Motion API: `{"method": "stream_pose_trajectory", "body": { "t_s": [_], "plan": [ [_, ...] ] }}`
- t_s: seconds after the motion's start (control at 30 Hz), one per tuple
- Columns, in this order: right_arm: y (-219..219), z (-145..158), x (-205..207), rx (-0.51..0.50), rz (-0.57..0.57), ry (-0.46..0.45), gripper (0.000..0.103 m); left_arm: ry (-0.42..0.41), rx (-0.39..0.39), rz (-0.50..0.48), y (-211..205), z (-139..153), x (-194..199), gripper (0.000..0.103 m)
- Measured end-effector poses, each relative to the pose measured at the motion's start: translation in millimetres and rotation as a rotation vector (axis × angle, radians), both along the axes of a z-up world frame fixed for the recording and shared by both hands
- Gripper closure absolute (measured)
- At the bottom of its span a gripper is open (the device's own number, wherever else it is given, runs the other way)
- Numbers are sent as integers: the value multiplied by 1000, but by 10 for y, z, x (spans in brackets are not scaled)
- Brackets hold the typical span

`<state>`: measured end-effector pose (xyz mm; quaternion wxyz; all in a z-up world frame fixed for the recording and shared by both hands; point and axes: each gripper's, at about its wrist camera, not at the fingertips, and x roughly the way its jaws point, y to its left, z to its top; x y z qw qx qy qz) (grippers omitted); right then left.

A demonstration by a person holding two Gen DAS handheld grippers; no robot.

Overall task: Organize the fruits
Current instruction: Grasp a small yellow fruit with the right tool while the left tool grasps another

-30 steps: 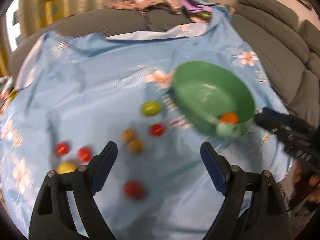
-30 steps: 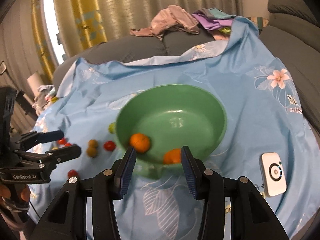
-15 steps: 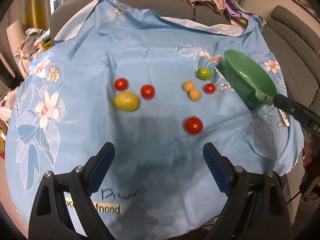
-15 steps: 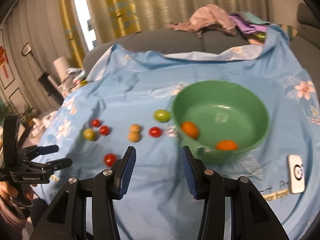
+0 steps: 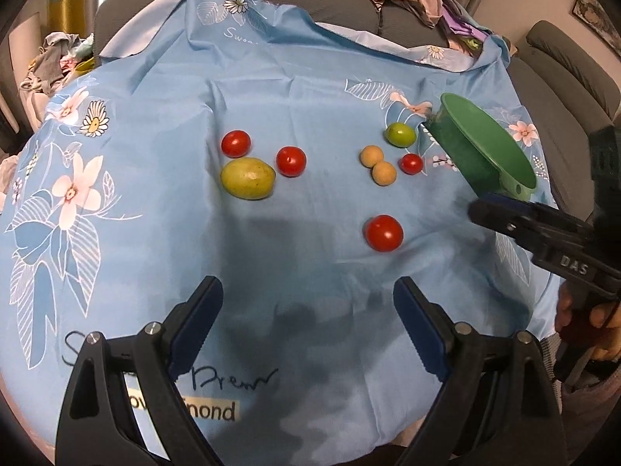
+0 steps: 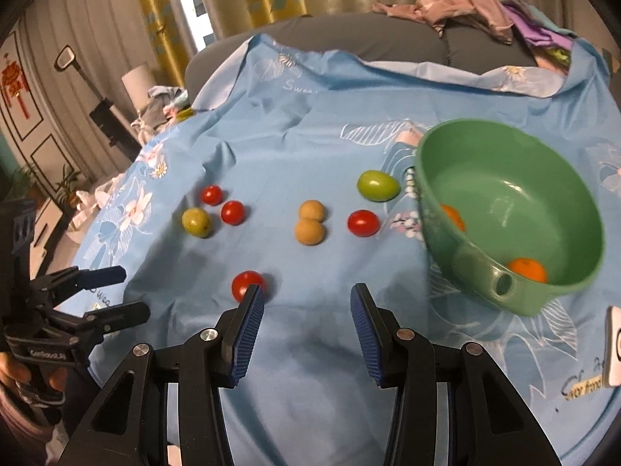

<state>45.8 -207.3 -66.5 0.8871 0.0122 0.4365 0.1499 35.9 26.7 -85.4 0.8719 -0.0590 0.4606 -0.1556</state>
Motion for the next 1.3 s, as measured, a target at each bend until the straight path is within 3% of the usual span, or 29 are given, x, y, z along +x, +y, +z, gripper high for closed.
{"method": "stream_pose_trajectory", "body": {
  "t_s": [0.2,0.43,0.53,0.57,0.8,1.0,1.2,1.27,1.3],
  "plan": [
    [207,-158,329,-15,63,-4,56,2,-14,-8,-3,-15,192,14],
    [291,-400,702,-70,54,46,57,-8,-16,-29,-52,10,429,14],
    [282,-454,782,-65,56,60,65,-6,-23,-41,-80,9,539,14],
    [277,-471,795,-62,58,66,72,-5,-24,-45,-100,7,573,14],
    [123,-441,692,-32,50,76,74,-5,-22,-107,-333,7,854,18],
    [-57,-337,410,-27,56,62,73,1,20,-201,-752,-62,1174,30],
    [-163,-350,351,-17,48,59,73,21,51,-267,-1108,-203,1407,49],
    [-191,-372,363,-4,42,64,73,27,75,-280,-1192,-260,1450,66],
    [-202,-381,368,0,39,66,73,30,92,-280,-1219,-292,1469,69]
  ]
}}
